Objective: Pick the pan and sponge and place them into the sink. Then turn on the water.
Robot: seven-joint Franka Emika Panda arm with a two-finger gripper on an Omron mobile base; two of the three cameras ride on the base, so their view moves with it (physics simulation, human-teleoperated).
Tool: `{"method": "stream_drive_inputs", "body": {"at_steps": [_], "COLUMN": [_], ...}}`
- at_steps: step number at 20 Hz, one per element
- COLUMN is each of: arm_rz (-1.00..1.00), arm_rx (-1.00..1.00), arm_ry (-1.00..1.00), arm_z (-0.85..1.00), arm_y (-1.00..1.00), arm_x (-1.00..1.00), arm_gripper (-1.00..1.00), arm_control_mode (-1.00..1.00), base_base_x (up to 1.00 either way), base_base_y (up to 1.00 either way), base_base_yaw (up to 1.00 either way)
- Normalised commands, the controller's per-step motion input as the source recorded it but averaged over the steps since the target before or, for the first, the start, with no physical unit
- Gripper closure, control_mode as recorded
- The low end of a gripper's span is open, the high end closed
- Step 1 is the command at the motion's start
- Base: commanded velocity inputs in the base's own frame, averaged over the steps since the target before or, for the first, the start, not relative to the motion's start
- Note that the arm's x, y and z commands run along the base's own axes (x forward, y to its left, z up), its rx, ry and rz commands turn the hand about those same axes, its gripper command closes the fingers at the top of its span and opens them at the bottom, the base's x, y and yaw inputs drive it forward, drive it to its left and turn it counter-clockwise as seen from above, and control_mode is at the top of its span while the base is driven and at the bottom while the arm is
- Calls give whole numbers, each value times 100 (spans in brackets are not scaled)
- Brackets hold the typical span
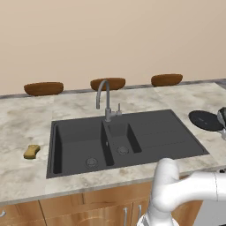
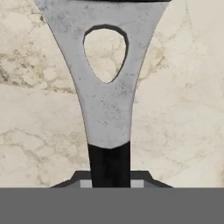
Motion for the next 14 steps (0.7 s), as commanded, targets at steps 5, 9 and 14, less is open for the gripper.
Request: {"method": "stream_drive_inputs", "body": {"at_steps": [5,9,14], "arm_rz": [6,16,29], "arm_rx": [0,-8,-29], "arm_ry": [-27,-25,-12], "arm_z": [36,39,38], "arm_y": [66,100,100], "arm_x": [-87,-82,-37], "arm_gripper": [100,100,100], "arm_control_mode": [-100,-100,-100], "base_base_x": [0,0,0], "base_base_y": [0,0,0], "base_base_yaw": [0,0,0]}}
